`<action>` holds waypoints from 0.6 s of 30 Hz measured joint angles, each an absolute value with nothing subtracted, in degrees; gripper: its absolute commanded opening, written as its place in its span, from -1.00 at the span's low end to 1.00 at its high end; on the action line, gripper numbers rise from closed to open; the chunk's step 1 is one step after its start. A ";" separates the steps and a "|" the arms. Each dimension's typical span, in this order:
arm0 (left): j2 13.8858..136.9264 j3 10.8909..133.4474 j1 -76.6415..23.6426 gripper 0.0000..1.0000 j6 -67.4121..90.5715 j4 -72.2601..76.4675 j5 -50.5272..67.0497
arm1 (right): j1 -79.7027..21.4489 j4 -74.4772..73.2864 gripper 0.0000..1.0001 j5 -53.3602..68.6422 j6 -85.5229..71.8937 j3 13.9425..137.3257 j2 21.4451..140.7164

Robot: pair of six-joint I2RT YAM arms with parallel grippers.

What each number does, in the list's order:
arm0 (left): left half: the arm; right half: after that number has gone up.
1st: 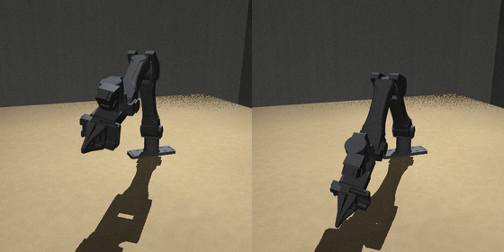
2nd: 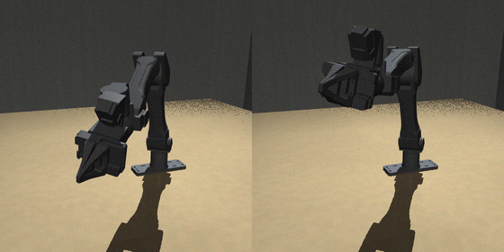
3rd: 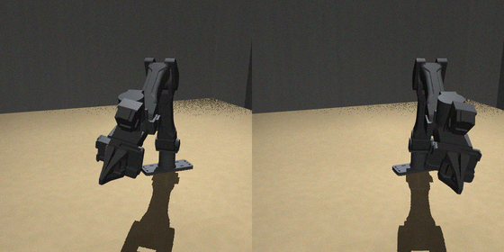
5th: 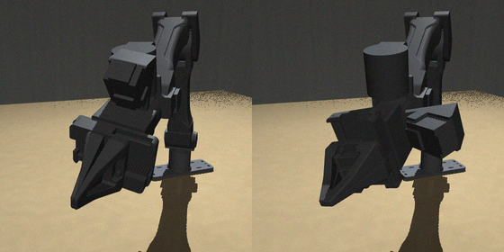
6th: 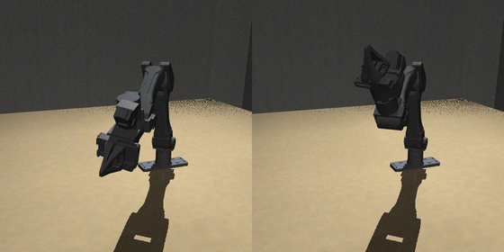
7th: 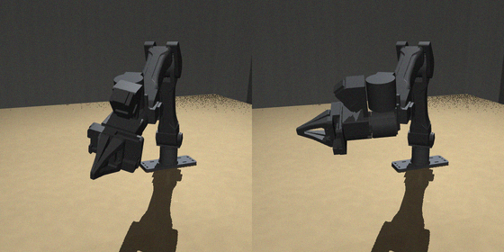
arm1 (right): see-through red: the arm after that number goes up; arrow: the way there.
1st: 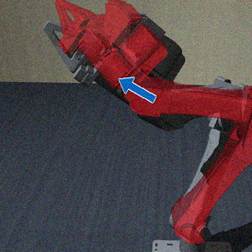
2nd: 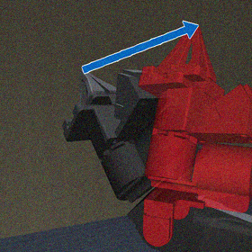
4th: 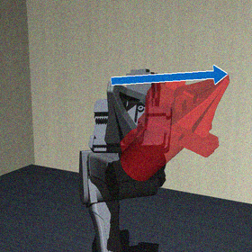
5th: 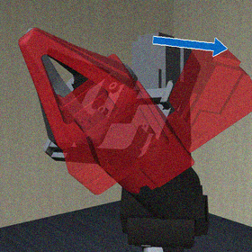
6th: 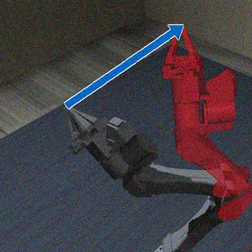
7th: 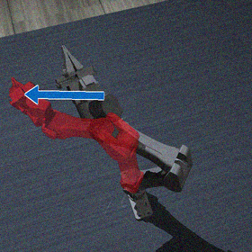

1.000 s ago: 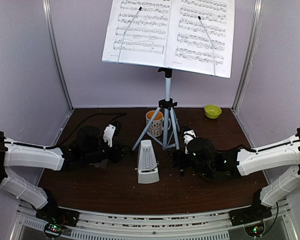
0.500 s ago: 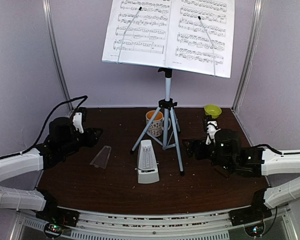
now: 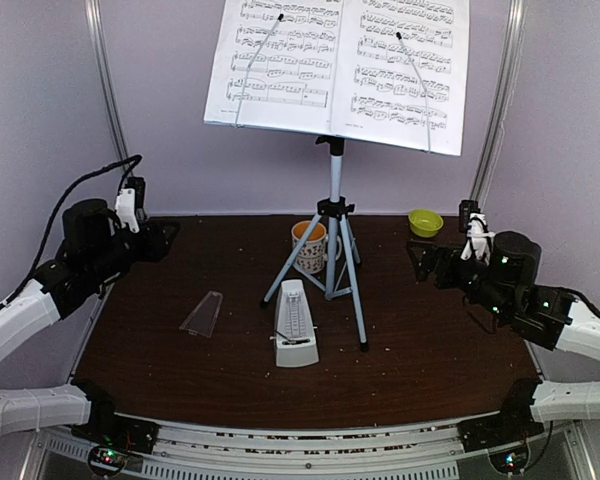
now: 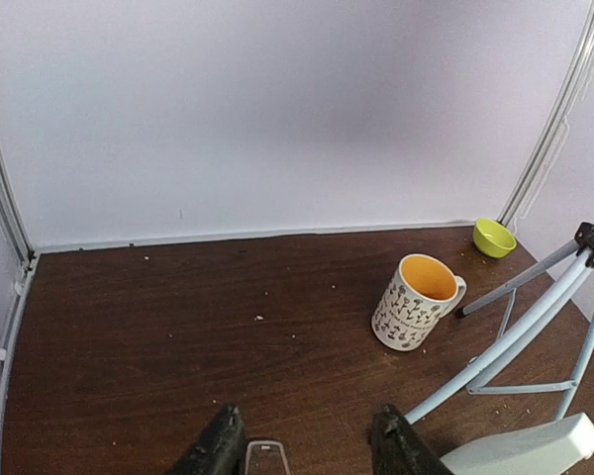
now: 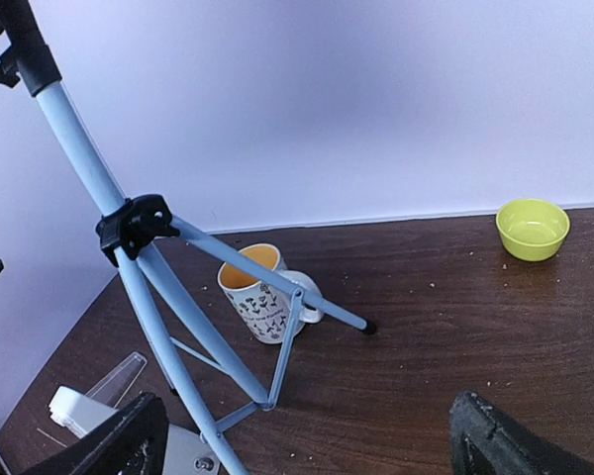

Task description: Set up the instrument practice props

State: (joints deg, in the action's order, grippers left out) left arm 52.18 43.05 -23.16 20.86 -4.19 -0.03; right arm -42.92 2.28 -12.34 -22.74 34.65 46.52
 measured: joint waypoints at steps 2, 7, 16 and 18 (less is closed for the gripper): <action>52.97 45.41 -23.16 0.00 19.16 -5.45 0.45 | -40.51 1.54 1.00 -11.03 -22.17 35.05 45.43; 55.55 48.90 -23.16 0.39 16.21 -9.30 1.56 | -33.82 0.58 1.00 -6.66 -21.17 35.75 43.51; 56.97 49.47 -23.11 0.95 15.51 -13.85 -0.54 | -23.42 -0.51 1.00 3.16 -21.89 35.75 43.35; 57.08 49.47 -23.07 0.95 15.62 -14.04 -1.48 | -22.37 -0.51 1.00 4.89 -22.50 35.75 43.35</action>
State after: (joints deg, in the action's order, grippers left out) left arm 57.08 49.47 -23.07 15.62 -14.04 -1.48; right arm -22.37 -0.51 4.89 -22.50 35.75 43.35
